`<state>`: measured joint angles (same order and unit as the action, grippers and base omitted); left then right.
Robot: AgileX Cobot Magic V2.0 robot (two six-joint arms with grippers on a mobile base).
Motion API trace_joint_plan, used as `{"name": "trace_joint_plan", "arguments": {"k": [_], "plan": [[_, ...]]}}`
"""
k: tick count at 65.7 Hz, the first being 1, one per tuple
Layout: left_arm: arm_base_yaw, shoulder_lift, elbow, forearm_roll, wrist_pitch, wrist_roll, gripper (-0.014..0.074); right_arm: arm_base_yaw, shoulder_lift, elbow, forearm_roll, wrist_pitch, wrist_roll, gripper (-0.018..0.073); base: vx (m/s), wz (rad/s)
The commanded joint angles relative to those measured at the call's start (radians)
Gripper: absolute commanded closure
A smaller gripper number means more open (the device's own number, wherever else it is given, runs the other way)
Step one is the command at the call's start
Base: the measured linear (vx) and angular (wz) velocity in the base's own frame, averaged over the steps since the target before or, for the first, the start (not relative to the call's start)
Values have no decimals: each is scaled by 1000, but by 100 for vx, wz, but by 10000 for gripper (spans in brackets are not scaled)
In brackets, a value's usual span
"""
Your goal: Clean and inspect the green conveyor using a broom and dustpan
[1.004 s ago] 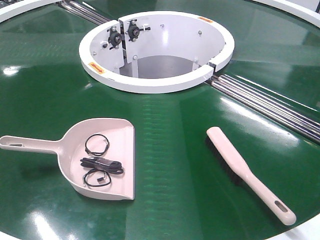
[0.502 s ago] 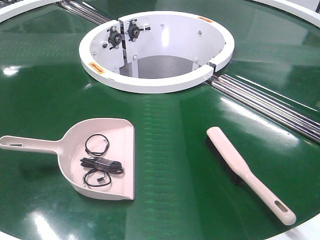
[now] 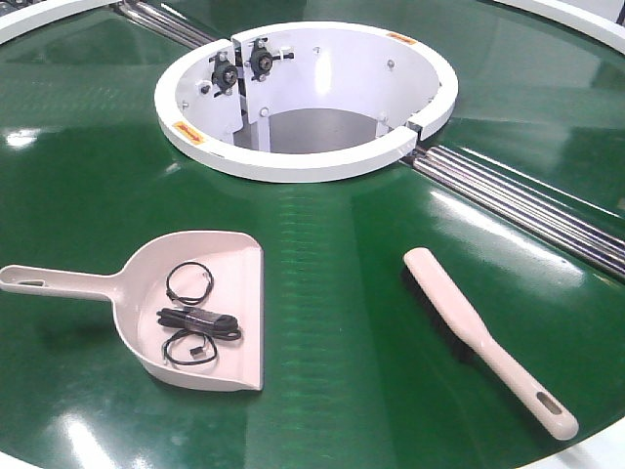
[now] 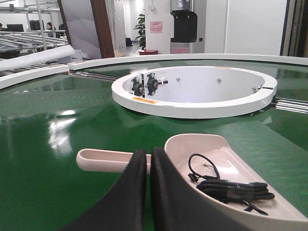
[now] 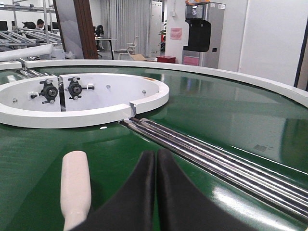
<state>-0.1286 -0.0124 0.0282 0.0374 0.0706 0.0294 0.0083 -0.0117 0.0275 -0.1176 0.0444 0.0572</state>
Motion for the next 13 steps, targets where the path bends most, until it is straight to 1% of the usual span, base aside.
{"name": "trace_joint_plan", "arguments": {"k": [1,13], "plan": [[-5,-14,9,-2,-71,-9,602,-7,-10,4,-6,-69,2,568,0,0],[-5,-14,9,-2,-71,-9,602,-7,-10,4,-6,-69,2,568,0,0]]}}
